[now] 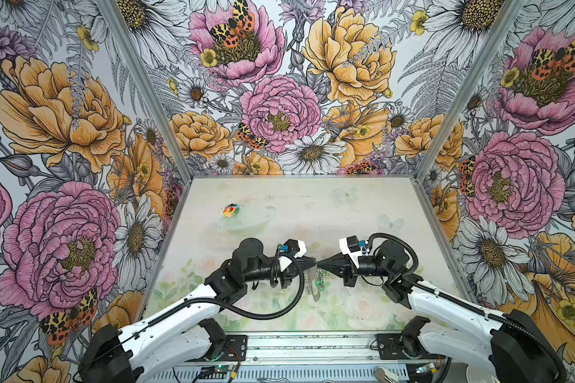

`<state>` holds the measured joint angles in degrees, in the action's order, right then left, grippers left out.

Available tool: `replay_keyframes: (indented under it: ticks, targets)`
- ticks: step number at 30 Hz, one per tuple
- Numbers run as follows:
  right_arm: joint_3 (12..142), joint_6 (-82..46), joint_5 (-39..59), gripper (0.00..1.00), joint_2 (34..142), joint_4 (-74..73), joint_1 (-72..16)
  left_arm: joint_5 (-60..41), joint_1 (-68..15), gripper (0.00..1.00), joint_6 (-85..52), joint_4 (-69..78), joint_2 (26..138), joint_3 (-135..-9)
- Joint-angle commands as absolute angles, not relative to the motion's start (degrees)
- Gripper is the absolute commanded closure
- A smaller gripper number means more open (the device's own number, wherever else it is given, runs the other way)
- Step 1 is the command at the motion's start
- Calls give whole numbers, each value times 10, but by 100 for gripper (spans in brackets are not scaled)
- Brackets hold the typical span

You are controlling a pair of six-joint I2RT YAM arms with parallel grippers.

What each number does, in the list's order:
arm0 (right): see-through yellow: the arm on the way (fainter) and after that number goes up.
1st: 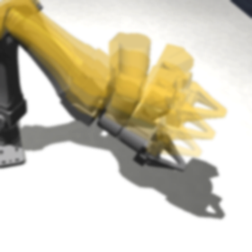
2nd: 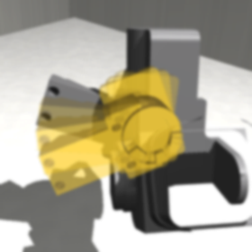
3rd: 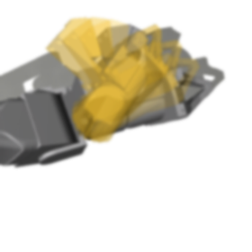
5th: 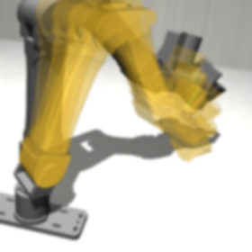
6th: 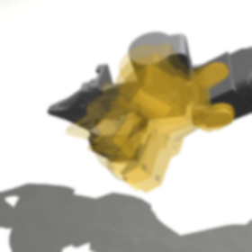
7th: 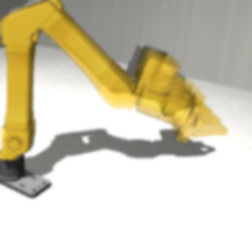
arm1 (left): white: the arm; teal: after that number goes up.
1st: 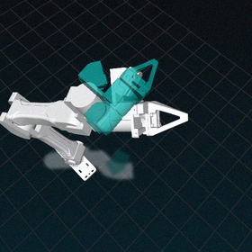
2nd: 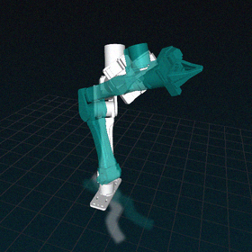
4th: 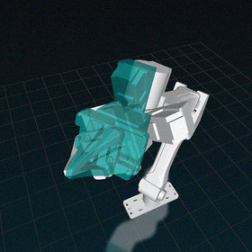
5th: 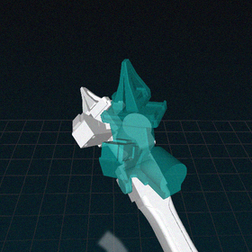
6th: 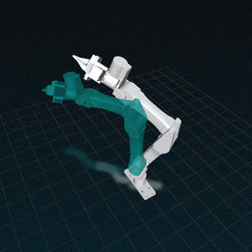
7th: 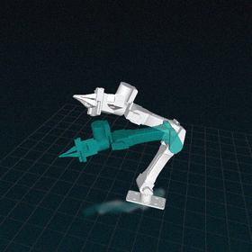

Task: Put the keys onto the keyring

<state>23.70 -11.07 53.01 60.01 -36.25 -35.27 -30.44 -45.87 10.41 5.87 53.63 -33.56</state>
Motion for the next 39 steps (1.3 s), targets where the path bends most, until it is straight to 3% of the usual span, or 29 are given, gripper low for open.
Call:
replay_keyframes:
  ticks: [1,9,12,17,26,39]
  targets:
    - [235,-108,545,100,589,-379,-353,-290,-452,90,100,66,533,-333]
    - [239,-107,542,100,593,-374,-353,-287,-452,95,99,66,533,-335]
    - [243,-102,532,100,591,-358,-354,-255,-458,87,102,60,531,-337]
    - [249,-96,525,100,594,-340,-354,-186,-481,82,123,35,534,-346]
    - [249,-97,517,100,595,-343,-355,-187,-491,87,133,12,552,-356]
    - [246,-94,502,100,594,-341,-356,-94,-517,94,140,-3,561,-370]
